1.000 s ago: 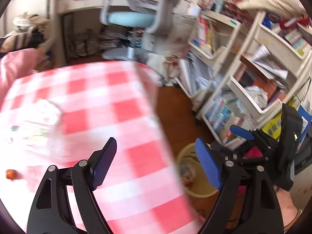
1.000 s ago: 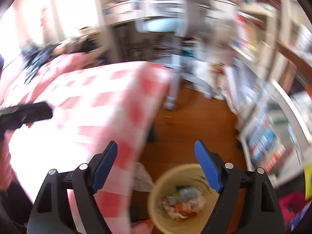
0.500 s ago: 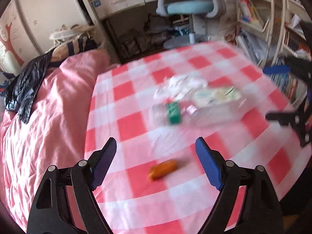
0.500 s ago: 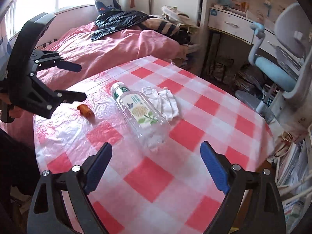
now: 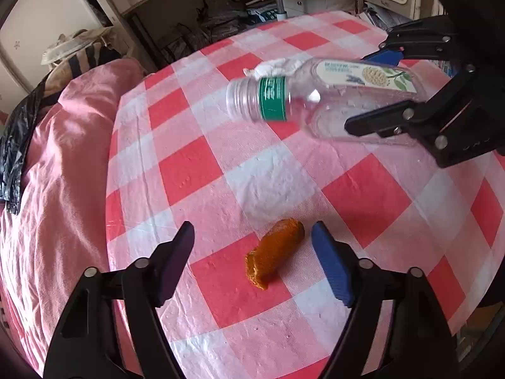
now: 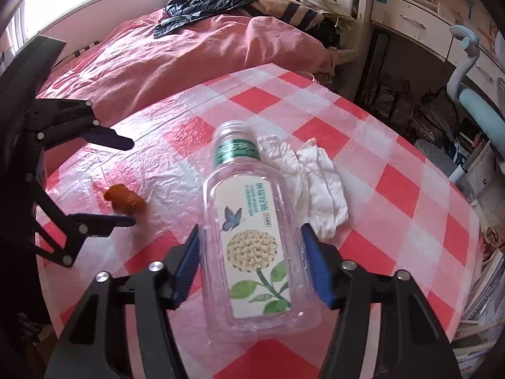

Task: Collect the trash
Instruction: 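Close the right gripper on the clear water bottle while the left closes on the orange wrapper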

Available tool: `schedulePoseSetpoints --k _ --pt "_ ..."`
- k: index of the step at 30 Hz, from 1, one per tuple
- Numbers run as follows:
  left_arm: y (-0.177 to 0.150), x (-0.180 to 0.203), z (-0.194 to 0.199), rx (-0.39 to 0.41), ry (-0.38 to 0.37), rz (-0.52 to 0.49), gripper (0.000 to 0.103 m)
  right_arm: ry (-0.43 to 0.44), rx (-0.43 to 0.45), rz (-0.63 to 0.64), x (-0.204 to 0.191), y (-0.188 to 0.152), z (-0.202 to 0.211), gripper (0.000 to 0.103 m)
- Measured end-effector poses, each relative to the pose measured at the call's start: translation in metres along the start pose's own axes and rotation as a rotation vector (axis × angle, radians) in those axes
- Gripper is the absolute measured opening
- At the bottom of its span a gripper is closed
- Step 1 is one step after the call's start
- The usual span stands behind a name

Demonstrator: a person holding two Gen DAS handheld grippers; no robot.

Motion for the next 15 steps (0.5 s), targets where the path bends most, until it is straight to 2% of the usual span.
schedulePoseSetpoints --k 1,4,7,10,13,15 --pt "0.000 0.001 0.000 0.001 -0.006 0.011 0.064 -0.015 -0.009 0.004 -0.001 -0.004 0.007 0.054" --pt "-0.001 0.003 0.000 -0.028 -0.069 0.067 0.040 -0.027 -0.030 0.005 -0.002 -0.019 0.025 0.054" --pt "-0.003 0.009 0.003 -0.046 -0.108 0.090 0.025 -0.044 -0.063 0.009 -0.005 -0.036 0.049 0.054" --pt "-0.004 0.016 0.007 -0.056 -0.132 0.088 0.024 -0.039 -0.104 -0.002 -0.009 -0.052 0.067 0.054" --pt "-0.005 0.018 0.013 -0.051 -0.138 0.087 0.025 -0.059 -0.099 -0.031 -0.008 -0.063 0.076 0.055" --pt "-0.004 0.014 0.018 -0.040 -0.135 0.102 0.034 -0.072 -0.079 -0.052 -0.004 -0.060 0.076 0.056"
Point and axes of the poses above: each gripper's, at about its wrist camera, not at the fingertips, and z roughly against the way its jaws point, x to its right, y to its top, the point moved 6 cm from there along -z, roughly the way its jaws point, and after that the axes turned 11 degrees about x, right-handed, at the moved point
